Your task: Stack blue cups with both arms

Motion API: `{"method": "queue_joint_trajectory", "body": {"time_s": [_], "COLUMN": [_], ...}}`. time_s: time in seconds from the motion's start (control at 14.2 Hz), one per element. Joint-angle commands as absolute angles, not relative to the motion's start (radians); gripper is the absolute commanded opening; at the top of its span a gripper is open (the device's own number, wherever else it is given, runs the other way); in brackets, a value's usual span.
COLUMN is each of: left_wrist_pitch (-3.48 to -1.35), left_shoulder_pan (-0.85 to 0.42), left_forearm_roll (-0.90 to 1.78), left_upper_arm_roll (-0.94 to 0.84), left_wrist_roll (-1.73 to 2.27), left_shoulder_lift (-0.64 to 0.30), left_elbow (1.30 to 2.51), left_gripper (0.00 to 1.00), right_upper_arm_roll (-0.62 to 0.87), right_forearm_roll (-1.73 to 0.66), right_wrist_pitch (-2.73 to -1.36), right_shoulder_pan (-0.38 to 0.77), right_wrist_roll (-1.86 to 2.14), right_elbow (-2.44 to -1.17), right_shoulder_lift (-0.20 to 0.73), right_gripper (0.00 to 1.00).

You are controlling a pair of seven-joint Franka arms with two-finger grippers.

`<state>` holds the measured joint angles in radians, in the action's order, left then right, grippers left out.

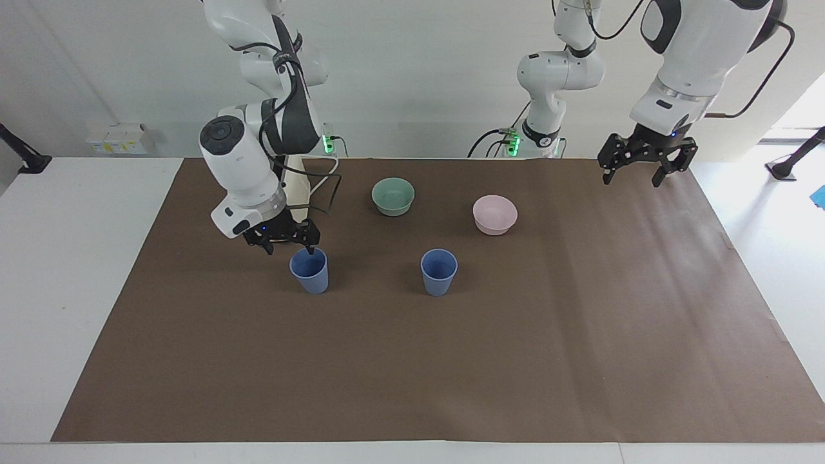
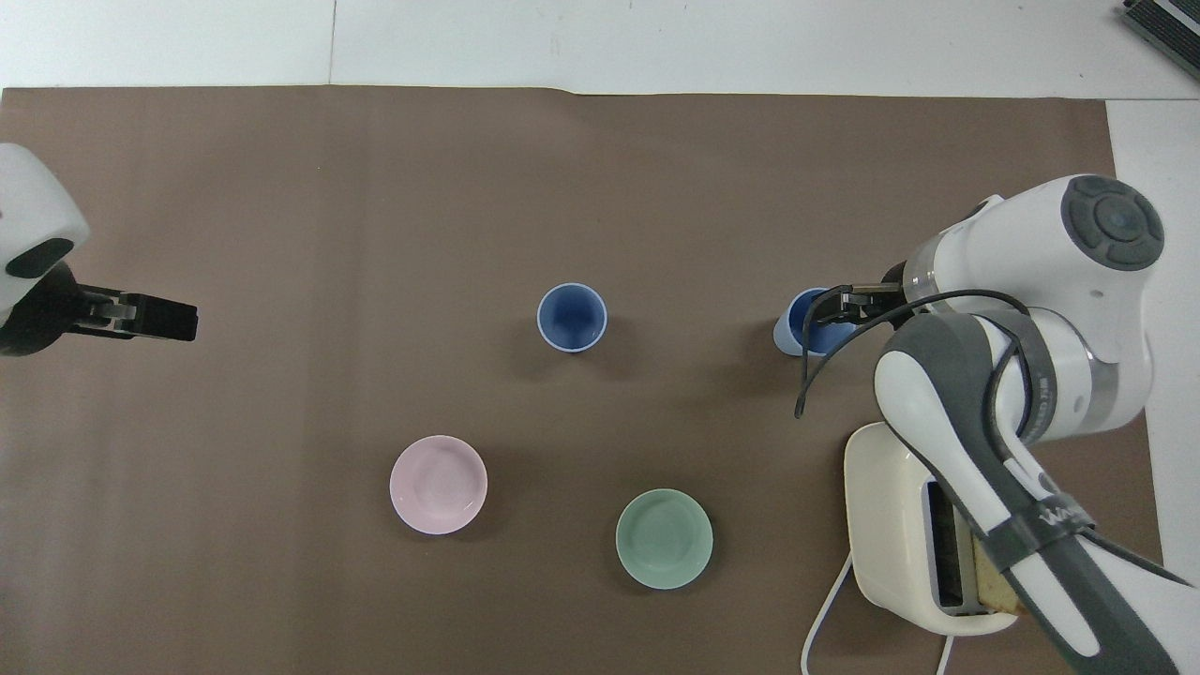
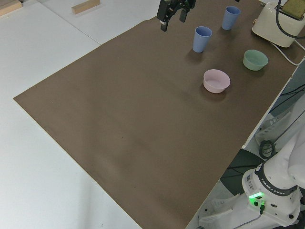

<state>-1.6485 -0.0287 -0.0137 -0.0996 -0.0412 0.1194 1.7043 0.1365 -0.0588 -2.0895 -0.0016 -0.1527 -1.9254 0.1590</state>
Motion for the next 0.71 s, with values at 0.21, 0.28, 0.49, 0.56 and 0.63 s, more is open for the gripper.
{"method": "queue_joint_trajectory", "body": {"time_s": [0.21,0.28,0.49,0.56,0.63], "left_wrist_pitch": [-1.589,-1.588,-1.571,-1.571,-1.577], "left_shoulder_pan": [-0.006,-0.005,-0.005,-0.005,-0.002], "left_forearm_roll": [-0.02,-0.02,-0.018,-0.018,-0.012], "left_upper_arm_roll": [-0.1,-0.1,-0.097,-0.097,-0.095], "left_wrist_roll": [-0.133,-0.133,-0.129,-0.12,-0.108], "left_shoulder_lift": [0.115,0.118,0.12,0.121,0.12], "left_elbow": [1.661,1.663,1.654,1.655,1.655], "left_gripper": [1.0,1.0,1.0,1.0,1.0], "right_upper_arm_roll": [0.138,0.138,0.138,0.138,0.138], "right_forearm_roll": [-0.041,-0.041,-0.041,-0.041,-0.041], "right_wrist_pitch": [-2.105,-2.106,-2.109,-2.112,-2.123], "right_shoulder_pan": [-0.028,-0.028,-0.028,-0.028,-0.028], "right_wrist_roll": [-0.16,-0.16,-0.16,-0.16,-0.156], "right_elbow": [-1.951,-1.959,-1.959,-1.959,-1.959], "right_shoulder_lift": [0.156,0.16,0.179,0.187,0.189], "right_gripper": [1.0,1.0,1.0,1.0,1.0]}}
